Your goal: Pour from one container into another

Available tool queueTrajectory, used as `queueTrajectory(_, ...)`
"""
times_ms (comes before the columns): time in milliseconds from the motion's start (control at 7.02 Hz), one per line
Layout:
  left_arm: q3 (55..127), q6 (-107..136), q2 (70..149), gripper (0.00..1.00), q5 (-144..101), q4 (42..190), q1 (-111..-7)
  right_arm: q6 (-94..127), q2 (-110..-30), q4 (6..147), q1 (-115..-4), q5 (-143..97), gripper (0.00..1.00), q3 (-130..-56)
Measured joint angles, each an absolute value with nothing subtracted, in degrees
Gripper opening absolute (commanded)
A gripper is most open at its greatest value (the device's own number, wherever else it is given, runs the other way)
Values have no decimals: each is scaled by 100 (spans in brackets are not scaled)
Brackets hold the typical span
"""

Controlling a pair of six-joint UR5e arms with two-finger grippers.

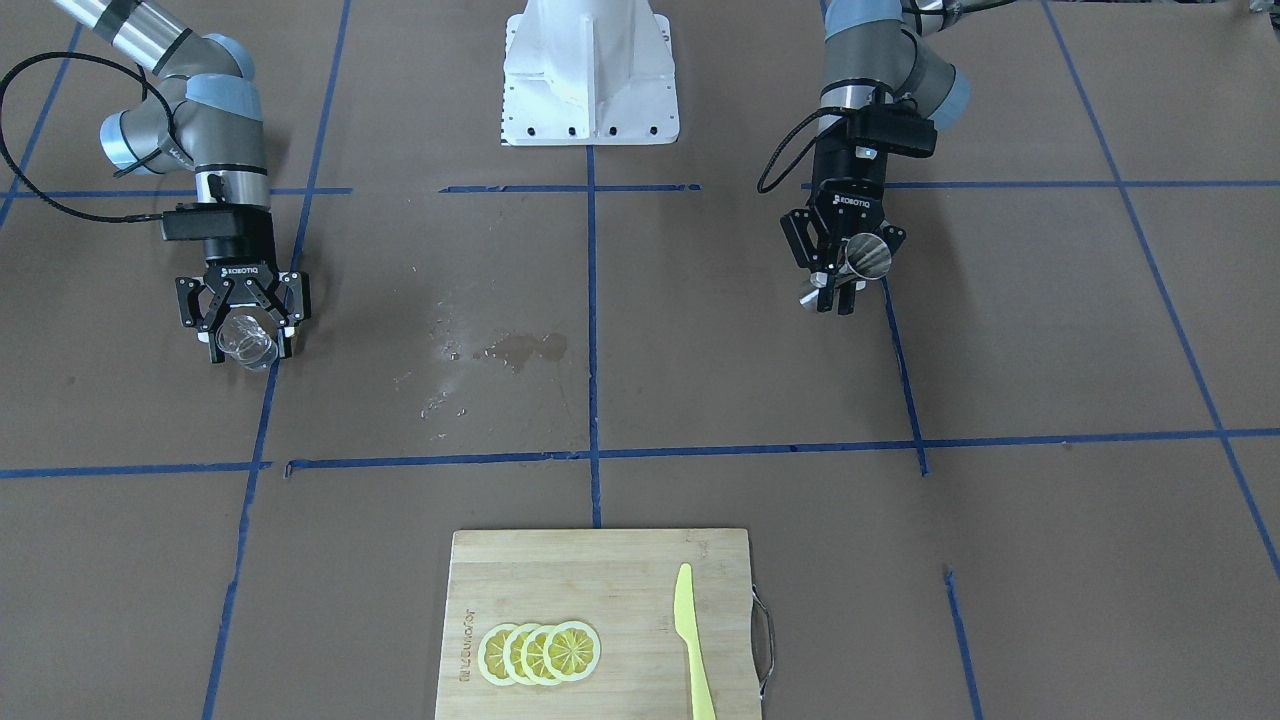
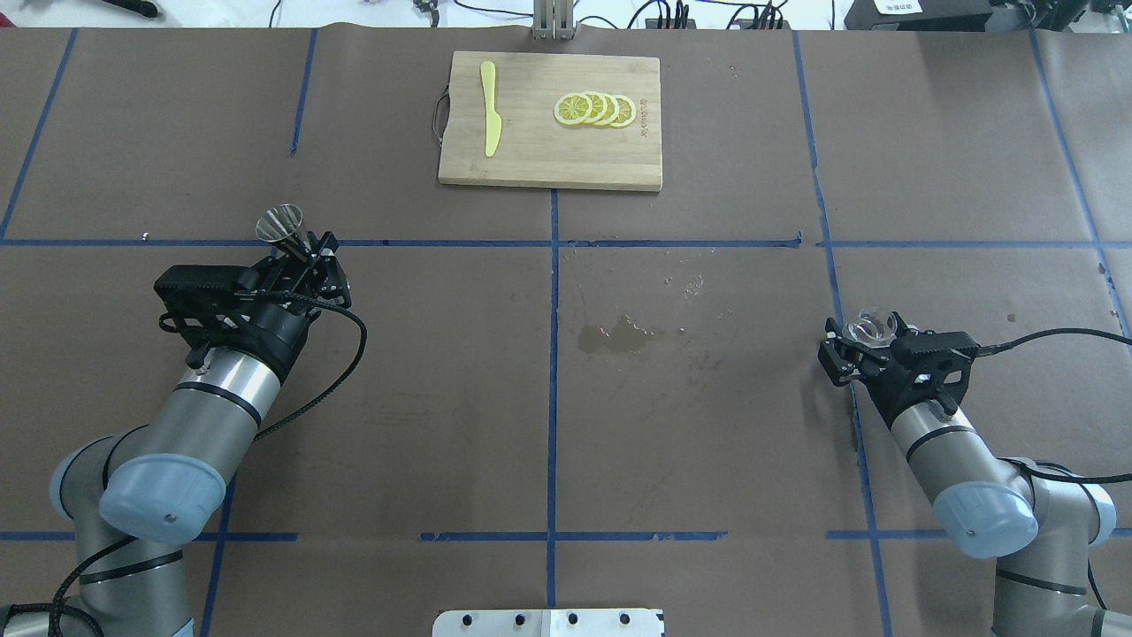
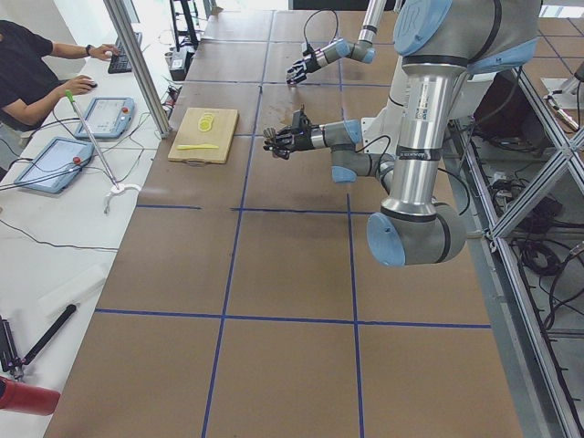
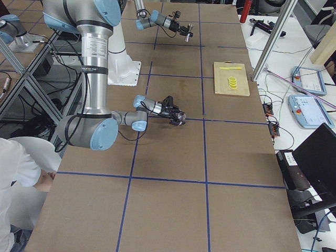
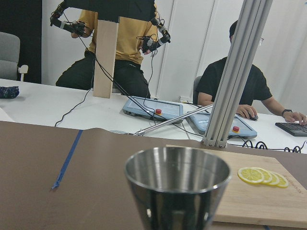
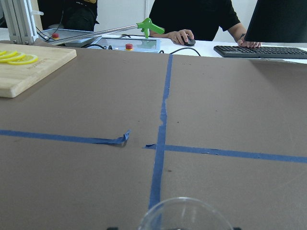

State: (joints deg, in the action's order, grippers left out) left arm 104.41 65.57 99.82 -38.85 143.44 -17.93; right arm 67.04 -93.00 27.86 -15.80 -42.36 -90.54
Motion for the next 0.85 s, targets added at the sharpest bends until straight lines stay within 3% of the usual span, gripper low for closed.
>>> queueTrajectory(285,10441,6557,9984,0,-3885,14344,-1796,6696,-9306,2786,-1587,-4300,65,-9053)
queueTrajectory(427,10441,6557,9984,0,-3885,14344,-1799,6692,-9310,2786,-1596,-4310,47,-9053)
queueTrajectory(570,10441,6557,9987,0,-3885,14344,-1804,6690,-9311,2786,-1609,-4316,20,-9053)
queueTrajectory(712,10441,6557,10004,0,-3885,14344,-1813,6674,-9307,2786,-1632,-4344,0,-9058)
queueTrajectory(854,10441,6555,10031,0,-3885,14344,-1824,6639,-9305,2785,-1666,-4412,0,-9079)
